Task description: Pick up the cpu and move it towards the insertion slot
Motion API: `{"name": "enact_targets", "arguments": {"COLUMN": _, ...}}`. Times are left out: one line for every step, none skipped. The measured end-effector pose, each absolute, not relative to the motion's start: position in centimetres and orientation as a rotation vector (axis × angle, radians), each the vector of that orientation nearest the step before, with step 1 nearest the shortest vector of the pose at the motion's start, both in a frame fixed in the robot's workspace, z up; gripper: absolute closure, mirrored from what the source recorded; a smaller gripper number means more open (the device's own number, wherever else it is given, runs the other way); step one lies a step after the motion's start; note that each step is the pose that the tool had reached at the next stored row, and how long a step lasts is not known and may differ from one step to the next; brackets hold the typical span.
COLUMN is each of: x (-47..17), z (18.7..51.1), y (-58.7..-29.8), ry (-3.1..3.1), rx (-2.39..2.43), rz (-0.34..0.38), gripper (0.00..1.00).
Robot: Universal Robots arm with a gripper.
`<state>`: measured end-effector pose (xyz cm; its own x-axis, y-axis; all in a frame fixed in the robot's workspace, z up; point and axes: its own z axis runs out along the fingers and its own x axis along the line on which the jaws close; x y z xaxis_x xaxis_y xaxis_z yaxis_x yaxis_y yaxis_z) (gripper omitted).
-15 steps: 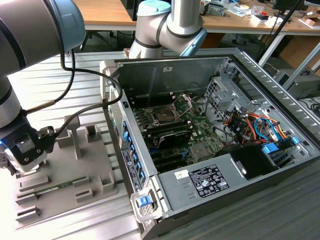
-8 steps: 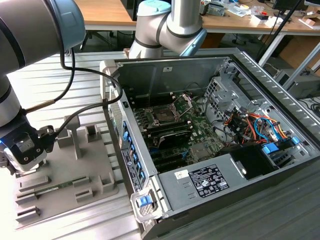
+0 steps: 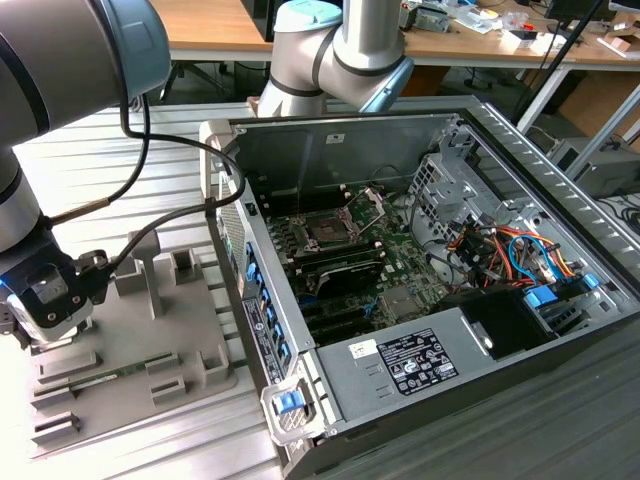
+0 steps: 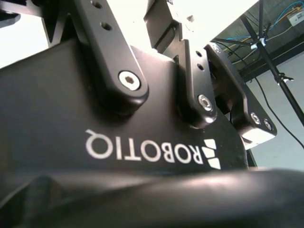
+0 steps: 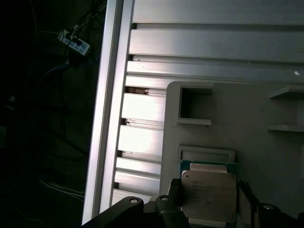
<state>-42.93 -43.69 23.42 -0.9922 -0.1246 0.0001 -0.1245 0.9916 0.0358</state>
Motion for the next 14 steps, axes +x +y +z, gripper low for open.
{"name": "enact_targets", "arguments": {"x": -42.93, "z": 23.45, "y": -43.69, "ry": -3.133, "rx": 0.196, "rz": -0.056, "gripper": 0.45}}
{"name": "enact_targets", "arguments": {"x": -42.93, "z": 23.48, "y": -43.69, "ry": -3.133, "rx": 0.196, "rz": -0.056, "gripper": 0.45}}
{"name": "enact_targets", "arguments": {"x": -42.93, "z": 23.50, "y": -43.69, "ry": -3.133, "rx": 0.196, "rz": -0.057, "gripper": 0.45}}
{"name": "enact_targets", "arguments": {"x": -42.93, "z": 23.52, "y": -43.69, "ry": -3.133, "rx": 0.196, "rz": -0.057, "gripper": 0.45}}
{"name": "enact_targets", "arguments": {"x": -42.93, "z": 23.54, "y": -43.69, "ry": -3.133, "rx": 0.196, "rz": -0.057, "gripper": 0.45}}
{"name": "enact_targets", "arguments": {"x": -42.93, "z": 23.56, "y": -43.69, "ry": -3.133, "rx": 0.196, "rz": -0.057, "gripper": 0.45}}
{"name": "enact_targets", "arguments": {"x": -42.93, "z": 23.58, "y": -43.69, "ry": -3.133, "rx": 0.196, "rz": -0.057, "gripper": 0.45}}
{"name": "enact_targets", "arguments": {"x": -42.93, "z": 23.60, "y": -43.69, "ry": -3.133, "rx": 0.196, "rz": -0.057, "gripper": 0.45}}
{"name": "enact_targets", "arguments": {"x": -42.93, "z": 23.61, "y": -43.69, "ry": -3.133, "rx": 0.196, "rz": -0.057, "gripper": 0.45}}
{"name": "enact_targets", "arguments": {"x": -42.93, "z": 23.63, "y": -43.69, "ry": -3.133, "rx": 0.196, "rz": -0.058, "gripper": 0.45}}
{"name": "enact_targets", "arguments": {"x": -42.93, "z": 23.66, "y": -43.69, "ry": -3.133, "rx": 0.196, "rz": -0.058, "gripper": 0.45}}
{"name": "enact_targets", "arguments": {"x": -42.94, "z": 23.68, "y": -43.69, "ry": -3.133, "rx": 0.196, "rz": -0.058, "gripper": 0.45}}
{"name": "enact_targets", "arguments": {"x": -42.93, "z": 23.70, "y": -43.69, "ry": -3.133, "rx": 0.196, "rz": -0.058, "gripper": 0.45}}
{"name": "enact_targets", "arguments": {"x": -42.93, "z": 23.75, "y": -43.69, "ry": -3.133, "rx": 0.196, "rz": -0.058, "gripper": 0.45}}
